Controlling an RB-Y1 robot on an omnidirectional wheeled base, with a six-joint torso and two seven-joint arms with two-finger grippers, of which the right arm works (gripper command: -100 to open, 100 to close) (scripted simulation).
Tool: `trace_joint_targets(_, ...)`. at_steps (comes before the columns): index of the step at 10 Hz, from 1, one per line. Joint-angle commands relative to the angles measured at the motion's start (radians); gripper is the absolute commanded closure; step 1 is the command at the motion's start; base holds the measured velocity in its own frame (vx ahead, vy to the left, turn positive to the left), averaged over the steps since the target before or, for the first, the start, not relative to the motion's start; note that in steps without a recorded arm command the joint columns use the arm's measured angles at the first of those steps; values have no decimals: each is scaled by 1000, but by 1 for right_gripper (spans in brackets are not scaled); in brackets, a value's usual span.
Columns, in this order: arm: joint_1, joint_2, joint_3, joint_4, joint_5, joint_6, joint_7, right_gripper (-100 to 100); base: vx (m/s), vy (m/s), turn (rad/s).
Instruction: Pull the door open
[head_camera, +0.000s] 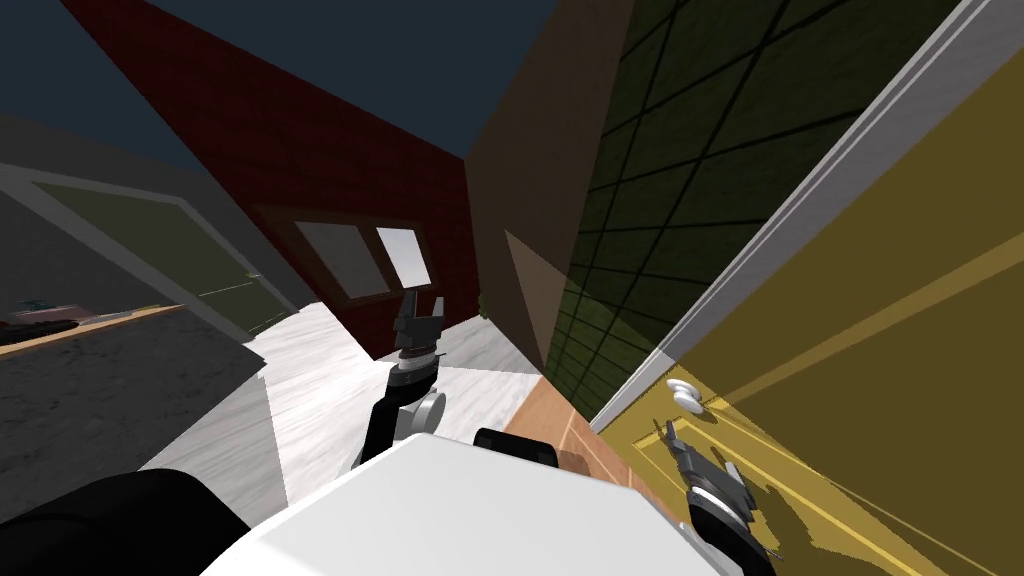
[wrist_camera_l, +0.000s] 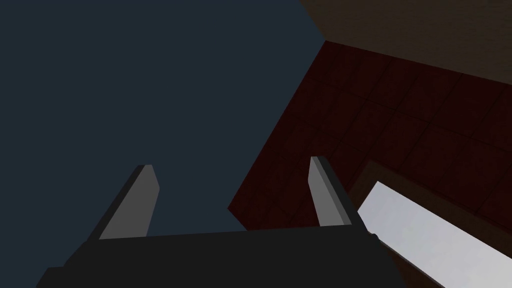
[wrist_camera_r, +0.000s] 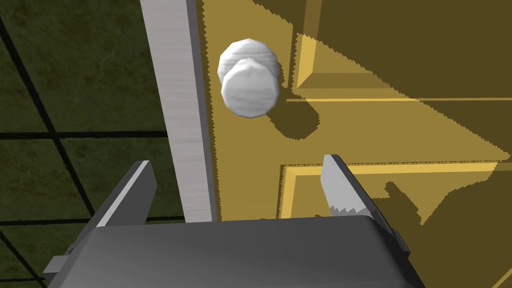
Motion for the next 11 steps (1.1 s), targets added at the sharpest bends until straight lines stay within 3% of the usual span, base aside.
trace_joint_targets(1,-9,-5,1,30,-6,-10,-22,-100,-42,-62,108)
trace_joint_targets(3,-19,-2,0,39,-3,-12,-17,-100,32,-79,17)
trace_joint_targets(11,-35,4,-14,43,-10,-2,-2,-100,138,-134,25)
